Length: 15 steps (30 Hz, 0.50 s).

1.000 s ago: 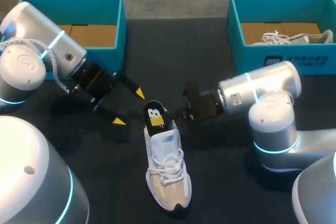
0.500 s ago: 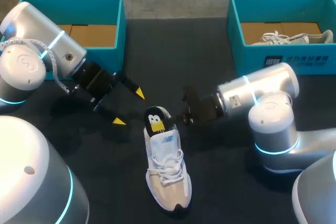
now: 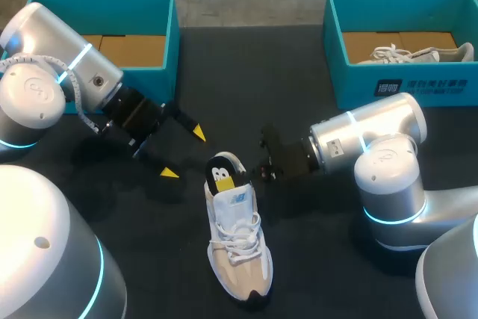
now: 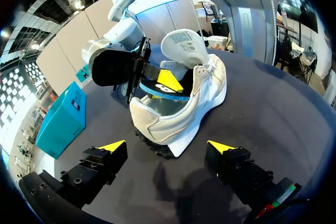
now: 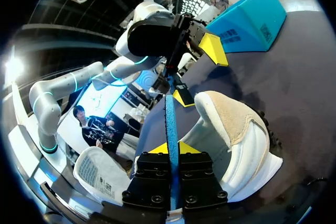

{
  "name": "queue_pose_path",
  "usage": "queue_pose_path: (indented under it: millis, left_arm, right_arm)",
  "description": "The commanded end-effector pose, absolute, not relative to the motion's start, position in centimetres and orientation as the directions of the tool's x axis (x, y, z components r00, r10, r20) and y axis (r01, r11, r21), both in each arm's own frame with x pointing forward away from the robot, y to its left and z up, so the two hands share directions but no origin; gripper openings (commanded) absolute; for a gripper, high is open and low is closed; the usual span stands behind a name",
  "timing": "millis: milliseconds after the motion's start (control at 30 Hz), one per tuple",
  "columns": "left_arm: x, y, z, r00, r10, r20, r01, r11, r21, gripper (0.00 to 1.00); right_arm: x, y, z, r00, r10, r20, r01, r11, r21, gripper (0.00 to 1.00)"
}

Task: Take the shoe out of the shoebox, open the shoe tongue, remove and reinsert the insole, then place the shoe into the shoebox

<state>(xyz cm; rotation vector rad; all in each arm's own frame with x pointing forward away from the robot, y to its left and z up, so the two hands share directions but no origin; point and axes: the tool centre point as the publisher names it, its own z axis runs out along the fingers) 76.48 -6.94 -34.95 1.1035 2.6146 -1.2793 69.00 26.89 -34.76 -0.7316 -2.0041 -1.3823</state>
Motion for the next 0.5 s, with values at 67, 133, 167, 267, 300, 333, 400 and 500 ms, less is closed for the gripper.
queue_pose_path:
  millis: [67,133,167,267,300,333,400,500]
  left_arm:
    - [76.5,-6.9,-35.0,-0.747,0.585,-0.316,0.608,0.411,-0.679,1.00]
    - [76.5,-6.9,-35.0,-0.747,0.585,-0.316,0.608,0.411,-0.679,1.00]
    - [76.5,-6.9,-35.0,-0.747,0.585,-0.316,0.608,0.411,-0.679,1.00]
    - [76.5,-6.9,-35.0,-0.747,0.585,-0.316,0.608,0.411,-0.679,1.00]
    - [76.5,-6.9,-35.0,-0.747,0.585,-0.316,0.608,0.411,-0.679,1.00]
    - [76.5,-6.9,-35.0,-0.747,0.585,-0.316,0.608,0.411,-0.679,1.00]
    - [76.5,-6.9,-35.0,-0.747,0.585,-0.316,0.608,0.411,-0.679,1.00]
    - [76.5,-6.9,-35.0,-0.747,0.585,-0.316,0.608,0.411,-0.679,1.00]
  right_arm:
    - [68.9,26.7,-34.2,-0.691,0.114,0.714,0.711,0.288,0.642,0.42]
    - [69.1,26.7,-33.9,-0.700,0.114,0.705,0.703,0.282,0.653,0.49]
    - [69.2,26.6,-33.8,-0.705,0.111,0.700,0.698,0.278,0.659,0.49]
    - [69.5,26.7,-33.5,-0.713,0.107,0.693,0.691,0.280,0.667,0.46]
    - [69.6,26.7,-33.4,-0.716,0.106,0.690,0.687,0.281,0.670,0.44]
    - [69.7,26.7,-33.3,-0.717,0.105,0.689,0.686,0.282,0.671,0.41]
    - [69.9,26.8,-33.2,-0.721,0.105,0.685,0.682,0.284,0.674,0.34]
    - [70.2,26.9,-32.9,-0.727,0.103,0.679,0.676,0.284,0.681,0.25]
